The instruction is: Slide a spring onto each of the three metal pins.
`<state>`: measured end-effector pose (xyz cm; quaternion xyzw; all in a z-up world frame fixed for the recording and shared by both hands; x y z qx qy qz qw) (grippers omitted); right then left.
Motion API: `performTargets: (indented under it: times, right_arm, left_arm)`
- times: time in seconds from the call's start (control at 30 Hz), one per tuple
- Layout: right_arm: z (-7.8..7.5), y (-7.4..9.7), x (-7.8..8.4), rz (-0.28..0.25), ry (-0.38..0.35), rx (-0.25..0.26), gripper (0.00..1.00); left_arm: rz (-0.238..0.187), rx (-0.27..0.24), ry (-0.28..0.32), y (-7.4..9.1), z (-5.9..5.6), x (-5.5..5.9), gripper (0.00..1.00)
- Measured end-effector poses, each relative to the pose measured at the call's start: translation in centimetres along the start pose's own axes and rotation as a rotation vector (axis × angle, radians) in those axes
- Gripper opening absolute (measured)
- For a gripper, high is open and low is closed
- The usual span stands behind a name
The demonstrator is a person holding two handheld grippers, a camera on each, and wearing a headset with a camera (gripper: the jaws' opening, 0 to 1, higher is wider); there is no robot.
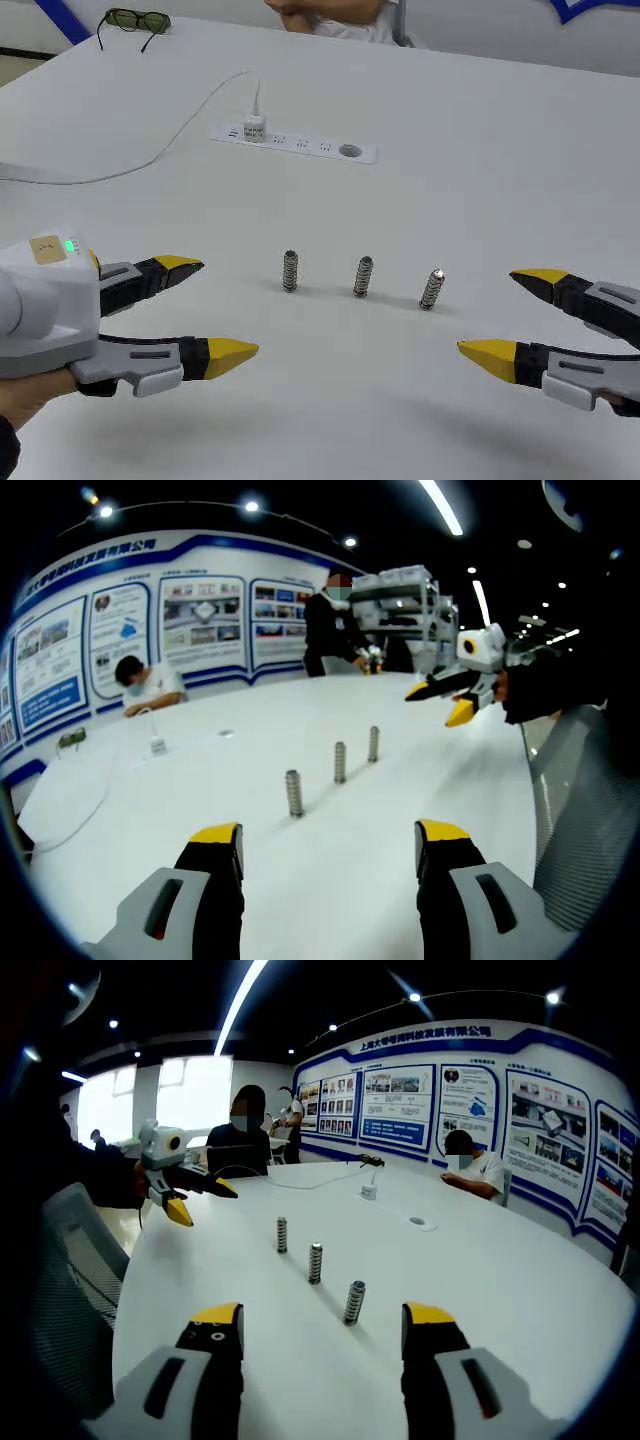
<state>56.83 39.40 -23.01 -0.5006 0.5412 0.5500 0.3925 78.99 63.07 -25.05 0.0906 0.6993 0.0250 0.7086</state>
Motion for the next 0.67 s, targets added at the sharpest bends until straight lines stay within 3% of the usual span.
performTargets:
  times: [0.67]
  right_arm:
    - [0.06,0.09,-0.13,-0.009,0.000,0.007,0.65]
  left_arm:
    - [0.005,-0.001,0.000,0.06,-0.15,-0.05,0.71]
Point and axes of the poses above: the centre of the closed fingertips' face, and the gripper's own axes: y roughly backward along the fingers, z roughly to its left, x roughly out of its underside, the point moved 7 cm from there along y, roughly backward along the fingers, and after that the axes turned 10 degrees about -z, right-handed, at the moved point
